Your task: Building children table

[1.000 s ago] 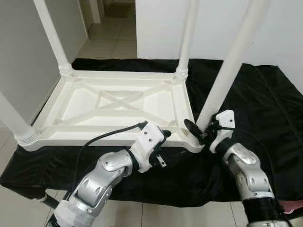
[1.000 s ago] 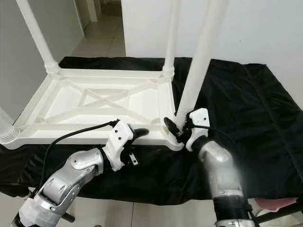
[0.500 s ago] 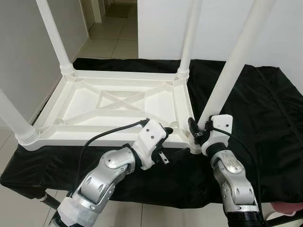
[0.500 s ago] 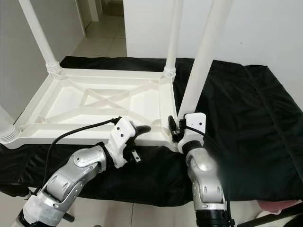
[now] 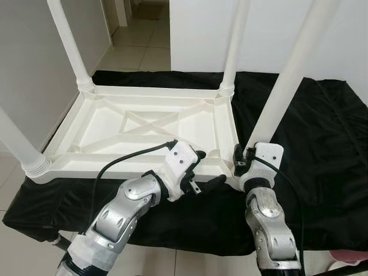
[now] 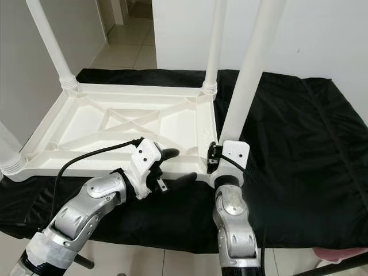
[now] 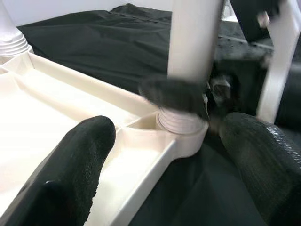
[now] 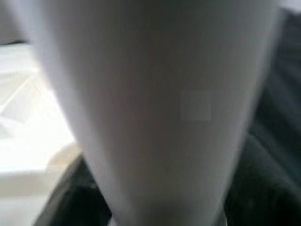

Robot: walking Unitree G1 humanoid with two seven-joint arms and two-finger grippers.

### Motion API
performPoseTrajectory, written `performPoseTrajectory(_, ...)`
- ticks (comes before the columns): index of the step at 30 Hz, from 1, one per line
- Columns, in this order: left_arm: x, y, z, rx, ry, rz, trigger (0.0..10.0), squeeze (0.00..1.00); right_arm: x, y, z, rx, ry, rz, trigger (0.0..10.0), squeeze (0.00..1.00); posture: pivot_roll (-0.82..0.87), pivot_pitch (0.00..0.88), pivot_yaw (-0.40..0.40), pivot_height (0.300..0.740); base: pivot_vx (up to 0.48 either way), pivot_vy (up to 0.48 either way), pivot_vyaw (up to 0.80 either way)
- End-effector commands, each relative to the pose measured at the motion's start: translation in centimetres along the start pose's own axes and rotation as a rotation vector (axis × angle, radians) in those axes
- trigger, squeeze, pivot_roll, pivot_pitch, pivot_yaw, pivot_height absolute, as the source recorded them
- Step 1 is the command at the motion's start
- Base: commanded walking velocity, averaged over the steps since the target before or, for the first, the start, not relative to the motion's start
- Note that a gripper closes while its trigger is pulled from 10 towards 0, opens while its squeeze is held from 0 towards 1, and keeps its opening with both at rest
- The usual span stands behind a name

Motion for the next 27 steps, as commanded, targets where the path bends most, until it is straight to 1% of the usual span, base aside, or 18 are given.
performPoseTrajectory(1,0.1,-0.5,0.2,0.014,-0.010,-0.044,10.0,0.00,-0.1,0.4,-0.6,0.067,0.018,-0.004,10.0,1.00,-0.11,0.040,0.055,0.740,0.000,0.000,0.00)
performPoseTrajectory(5,0.1,0.1,0.1,0.012,-0.005,-0.032,10.0,0.00,0.3,0.3,0.0,0.049,0.009,0.043,10.0,1.00,-0.11,0.049,0.073,0.740,0.000,0.000,0.00)
performPoseTrajectory(6,0.0,0.0,0.2,0.017,-0.008,-0.042,10.0,0.00,0.5,0.2,0.1,0.023,0.012,0.088,10.0,0.00,-0.11,0.040,0.071,0.740,0.000,0.000,0.00)
performPoseTrajectory(9,0.0,-0.3,0.2,0.027,-0.009,-0.057,10.0,0.00,0.7,0.2,0.3,-0.001,0.026,0.157,10.0,0.00,-0.11,0.036,0.068,0.740,0.000,0.000,0.00)
performPoseTrajectory(10,0.1,-0.4,0.1,0.022,-0.010,-0.056,10.0,0.00,0.8,0.9,0.5,-0.048,0.055,0.315,10.0,0.00,-0.12,0.034,0.071,0.740,0.000,0.000,0.00)
performPoseTrajectory(11,0.1,-0.4,0.1,0.022,-0.010,-0.056,10.0,0.00,0.8,0.9,0.5,-0.048,0.055,0.315,10.0,0.00,-0.12,0.034,0.071,0.740,0.000,0.000,0.00)
performPoseTrajectory(12,0.2,-0.5,0.2,0.018,-0.012,-0.054,10.0,0.00,0.7,1.3,0.8,-0.081,0.054,0.391,10.0,0.00,-0.12,0.032,0.070,0.740,0.000,0.000,0.00)
performPoseTrajectory(13,0.3,-0.5,0.2,0.016,-0.013,-0.054,10.0,0.00,0.8,1.4,1.0,-0.089,0.060,0.434,10.0,0.00,-0.12,0.025,0.068,0.740,0.000,0.000,0.00)
performPoseTrajectory(15,0.3,-0.5,0.2,0.016,-0.013,-0.054,10.0,0.00,0.8,1.4,1.0,-0.089,0.060,0.434,10.0,0.00,-0.12,0.025,0.068,0.740,0.000,0.000,0.00)
performPoseTrajectory(17,0.5,-0.7,0.2,0.015,-0.017,-0.057,10.0,0.00,1.1,1.4,1.2,-0.102,0.069,0.499,10.0,0.00,-0.12,0.021,0.070,0.740,0.000,0.000,0.00)
performPoseTrajectory(18,0.5,-0.7,0.2,0.015,-0.017,-0.057,10.0,0.00,1.1,1.4,1.2,-0.102,0.069,0.499,10.0,0.00,-0.12,0.021,0.070,0.740,0.000,0.000,0.00)
performPoseTrajectory(19,0.5,-0.8,0.2,0.017,-0.017,-0.062,10.0,0.00,1.4,1.5,1.2,-0.109,0.082,0.549,10.0,0.00,-0.11,0.019,0.069,0.740,0.000,0.000,0.00)
performPoseTrajectory(20,0.5,-0.8,0.2,0.017,-0.017,-0.062,10.0,0.00,1.4,1.5,1.2,-0.109,0.082,0.549,10.0,0.00,-0.11,0.019,0.069,0.740,0.000,0.000,0.00)
performPoseTrajectory(22,0.5,-1.1,0.2,0.019,-0.017,-0.071,10.0,0.00,1.8,1.9,0.8,-0.149,0.121,0.673,10.0,0.00,-0.10,0.011,0.069,0.740,0.000,0.000,0.00)
performPoseTrajectory(24,0.5,-1.1,0.2,0.019,-0.017,-0.071,10.0,0.00,1.8,1.9,0.8,-0.149,0.121,0.673,10.0,0.00,-0.10,0.011,0.069,0.740,0.000,0.000,0.00)
performPoseTrajectory(25,0.4,-1.1,0.2,0.022,-0.016,-0.073,10.0,0.00,1.9,1.9,0.5,-0.164,0.145,0.706,9.5,0.00,-0.10,0.011,0.067,0.740,0.000,0.000,0.00)
performPoseTrajectory(26,0.4,-1.1,0.2,0.025,-0.015,-0.072,10.0,0.00,2.2,1.4,0.0,-0.176,0.168,0.705,2.7,0.00,-0.09,0.011,0.064,0.740,0.000,0.000,0.00)
performPoseTrajectory(27,0.4,-1.1,0.2,0.025,-0.015,-0.072,10.0,0.00,2.2,1.4,0.0,-0.176,0.168,0.705,2.7,0.00,-0.09,0.011,0.064,0.740,0.000,0.000,0.00)
Point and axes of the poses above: a point about 5 cm out from each wrist's last joint towards the gripper, its own x axis pointing out of the wrist towards the gripper, its own z axis along the axis of the wrist's last joint, y = z × x, the point moved 5 cm from there along x, pointing out of the wrist towards the gripper, and after that the axes turned 12 degrees about x, right-handed, at the moved point
